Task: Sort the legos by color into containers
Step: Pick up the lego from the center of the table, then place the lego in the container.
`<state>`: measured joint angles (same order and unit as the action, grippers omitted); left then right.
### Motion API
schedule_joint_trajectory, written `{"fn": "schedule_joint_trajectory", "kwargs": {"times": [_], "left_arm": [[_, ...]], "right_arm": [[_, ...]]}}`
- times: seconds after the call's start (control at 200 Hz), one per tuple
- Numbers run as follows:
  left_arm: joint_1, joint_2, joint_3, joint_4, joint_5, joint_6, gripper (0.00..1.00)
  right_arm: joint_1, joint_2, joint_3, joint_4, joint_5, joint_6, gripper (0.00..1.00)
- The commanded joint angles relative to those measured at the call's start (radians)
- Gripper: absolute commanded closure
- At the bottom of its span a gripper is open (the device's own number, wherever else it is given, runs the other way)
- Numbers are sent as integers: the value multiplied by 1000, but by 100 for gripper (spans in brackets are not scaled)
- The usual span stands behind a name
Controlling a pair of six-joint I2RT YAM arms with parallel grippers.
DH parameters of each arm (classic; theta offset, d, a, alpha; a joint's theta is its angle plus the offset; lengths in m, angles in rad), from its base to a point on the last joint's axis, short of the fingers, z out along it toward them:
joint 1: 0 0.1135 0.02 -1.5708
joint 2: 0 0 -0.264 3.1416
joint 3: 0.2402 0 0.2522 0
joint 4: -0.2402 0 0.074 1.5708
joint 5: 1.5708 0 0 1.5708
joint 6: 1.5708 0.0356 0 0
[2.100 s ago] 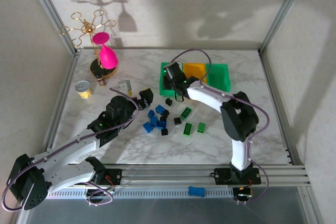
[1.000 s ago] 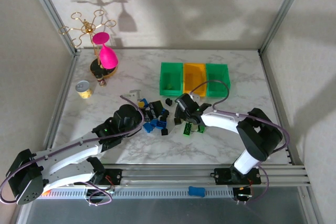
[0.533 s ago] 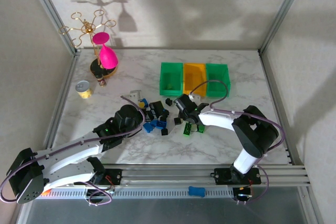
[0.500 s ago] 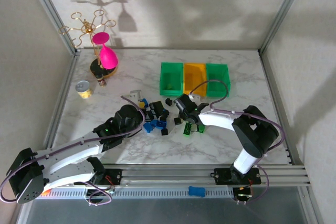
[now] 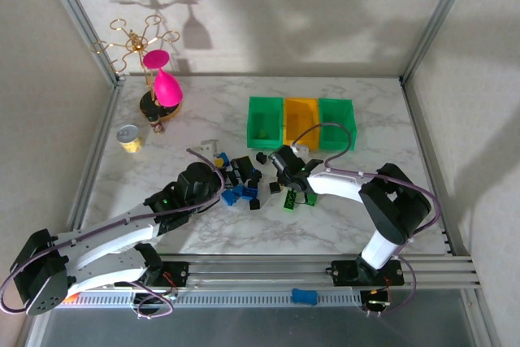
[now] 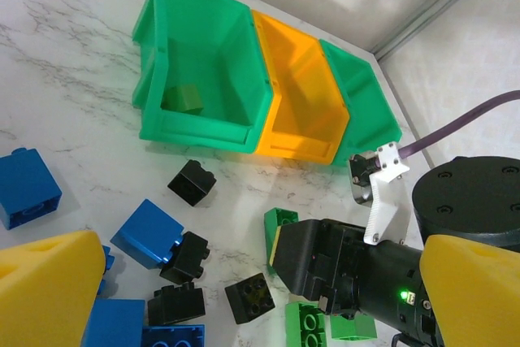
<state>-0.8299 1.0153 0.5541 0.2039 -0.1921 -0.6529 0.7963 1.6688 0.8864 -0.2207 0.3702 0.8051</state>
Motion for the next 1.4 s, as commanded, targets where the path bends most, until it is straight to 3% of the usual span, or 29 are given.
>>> {"fn": "schedule_joint_trajectory", "kwargs": {"times": [0.0, 0.576, 0.991, 1.397], "left_arm": [[-9, -11, -2, -18, -31, -5, 1], [4, -74, 34, -67, -140, 37, 0], [153, -59, 85, -76, -58, 45, 0], [220, -12, 109, -54, -4, 43, 0]], "right_arm": [[0, 17, 28, -5, 14, -15, 65], [5, -91, 175, -72, 18, -155, 66], [-44, 191, 529, -54, 0, -288, 65], [-94, 397, 698, -6, -24, -354, 65]]}}
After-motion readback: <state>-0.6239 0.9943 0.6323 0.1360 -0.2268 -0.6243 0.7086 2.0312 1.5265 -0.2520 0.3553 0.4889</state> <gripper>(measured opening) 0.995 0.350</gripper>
